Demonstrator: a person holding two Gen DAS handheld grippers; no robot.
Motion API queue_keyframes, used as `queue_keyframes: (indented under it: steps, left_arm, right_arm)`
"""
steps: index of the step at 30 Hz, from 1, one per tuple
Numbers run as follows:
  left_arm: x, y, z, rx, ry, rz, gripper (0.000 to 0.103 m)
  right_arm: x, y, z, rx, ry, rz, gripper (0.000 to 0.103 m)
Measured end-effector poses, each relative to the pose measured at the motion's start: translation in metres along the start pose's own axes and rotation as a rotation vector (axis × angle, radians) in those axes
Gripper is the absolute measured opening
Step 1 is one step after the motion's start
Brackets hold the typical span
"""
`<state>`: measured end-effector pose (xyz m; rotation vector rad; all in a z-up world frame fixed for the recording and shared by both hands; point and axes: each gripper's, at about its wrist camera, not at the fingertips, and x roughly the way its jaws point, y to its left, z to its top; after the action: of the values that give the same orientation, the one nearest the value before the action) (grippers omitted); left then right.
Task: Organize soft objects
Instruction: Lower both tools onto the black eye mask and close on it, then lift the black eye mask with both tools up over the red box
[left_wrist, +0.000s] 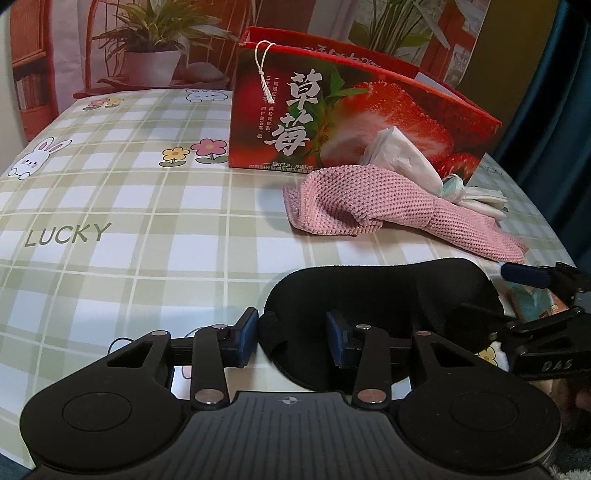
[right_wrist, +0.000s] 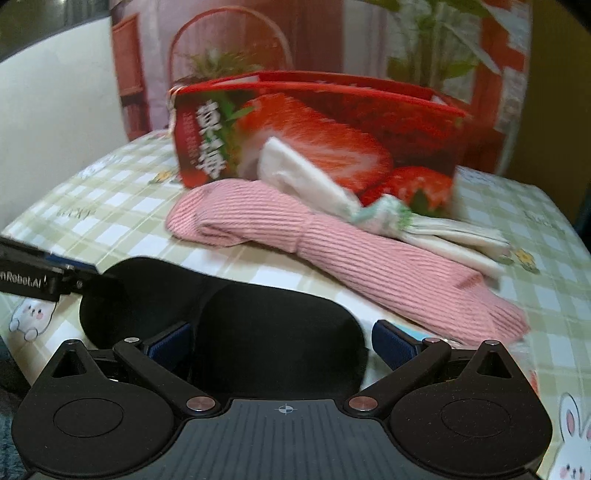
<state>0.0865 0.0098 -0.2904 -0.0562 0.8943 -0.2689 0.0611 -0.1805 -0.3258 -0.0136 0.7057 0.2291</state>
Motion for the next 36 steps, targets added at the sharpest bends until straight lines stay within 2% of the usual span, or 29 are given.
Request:
queue_keyframes:
  steps: [8,21,26,31,36]
  left_arm:
    - [-0.001,0.002,0.0,-0.01,-0.001,0.008,0.039]
    - [-0.002,0.007,0.001,-0.033,-0.009,0.037,0.039]
    - [-0.003,0.007,0.001,-0.041,-0.009,0.043,0.04]
    - [-0.003,0.005,0.0,-0.04,-0.003,0.005,0.062]
    - [-0.004,0.004,-0.001,-0.027,0.0,-0.015,0.063]
  right_arm:
    - [0.001,-0.004,-0.002,0.012,0.025,-0.016,0.102]
    - [0.011,-0.003,-0.003,0.01,0.053,0.034,0.101]
    - [0.009,0.001,-0.001,0.018,0.051,0.105,0.081]
    - [0.004,-0.008,0.002,0.084,0.021,0.135,0.066]
    - [-0.002,-0.013,0.005,0.108,-0.018,0.145,0.05]
